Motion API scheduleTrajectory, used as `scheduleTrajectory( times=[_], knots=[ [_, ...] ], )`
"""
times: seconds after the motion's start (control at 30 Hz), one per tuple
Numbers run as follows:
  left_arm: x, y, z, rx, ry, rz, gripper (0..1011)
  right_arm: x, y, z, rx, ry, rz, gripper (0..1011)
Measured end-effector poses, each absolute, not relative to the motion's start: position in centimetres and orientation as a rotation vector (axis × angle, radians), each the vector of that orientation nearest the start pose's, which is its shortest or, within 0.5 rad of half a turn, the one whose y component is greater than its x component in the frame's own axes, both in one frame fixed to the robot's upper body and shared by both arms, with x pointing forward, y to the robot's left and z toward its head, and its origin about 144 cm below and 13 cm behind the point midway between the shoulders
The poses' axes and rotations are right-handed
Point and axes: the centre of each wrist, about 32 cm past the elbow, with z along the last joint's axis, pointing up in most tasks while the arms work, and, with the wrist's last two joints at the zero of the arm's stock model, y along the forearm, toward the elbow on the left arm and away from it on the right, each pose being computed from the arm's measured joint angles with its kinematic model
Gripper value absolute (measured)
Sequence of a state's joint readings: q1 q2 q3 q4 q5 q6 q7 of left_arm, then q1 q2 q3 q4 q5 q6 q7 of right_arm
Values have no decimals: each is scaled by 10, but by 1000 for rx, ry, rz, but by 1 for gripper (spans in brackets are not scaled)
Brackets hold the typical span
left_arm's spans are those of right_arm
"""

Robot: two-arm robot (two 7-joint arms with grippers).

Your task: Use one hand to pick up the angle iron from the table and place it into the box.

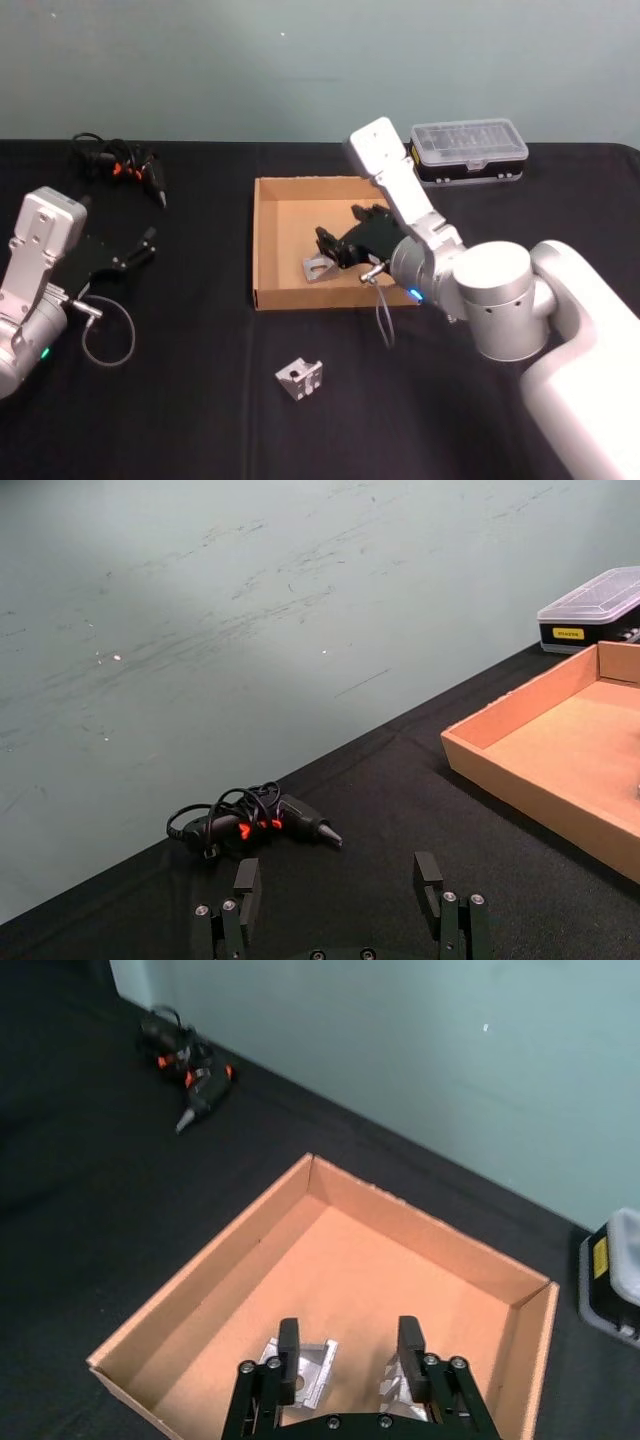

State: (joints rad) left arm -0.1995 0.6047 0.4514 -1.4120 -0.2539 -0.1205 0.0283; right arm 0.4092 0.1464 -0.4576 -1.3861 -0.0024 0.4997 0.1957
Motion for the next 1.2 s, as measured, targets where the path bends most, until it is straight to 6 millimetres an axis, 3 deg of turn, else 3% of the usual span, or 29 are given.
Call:
scheduleTrajectory(
  times=[0.07,0.1,0.2,0.23,0.47,0.8,1.2],
  knots=[
    [489,310,1140,304,-285,1248,1000,541,-144,1211,-478,-2,-1033,644],
    [489,310,1140,304,-285,1248,1000,537,-149,1214,-463,-3,-1030,718],
    [489,310,1140,304,-285,1248,1000,528,-159,1219,-435,-6,-1018,774],
    [489,310,1140,304,-285,1248,1000,523,-165,1221,-423,-9,-1012,837],
    [489,310,1140,304,-285,1248,1000,507,-189,1227,-405,-26,-968,996],
    [489,310,1140,304,-285,1248,1000,491,-226,1242,-425,-131,-819,1004],
    [489,310,1140,305,-285,1248,1000,489,-245,1257,-496,-263,-598,1004]
  ],
)
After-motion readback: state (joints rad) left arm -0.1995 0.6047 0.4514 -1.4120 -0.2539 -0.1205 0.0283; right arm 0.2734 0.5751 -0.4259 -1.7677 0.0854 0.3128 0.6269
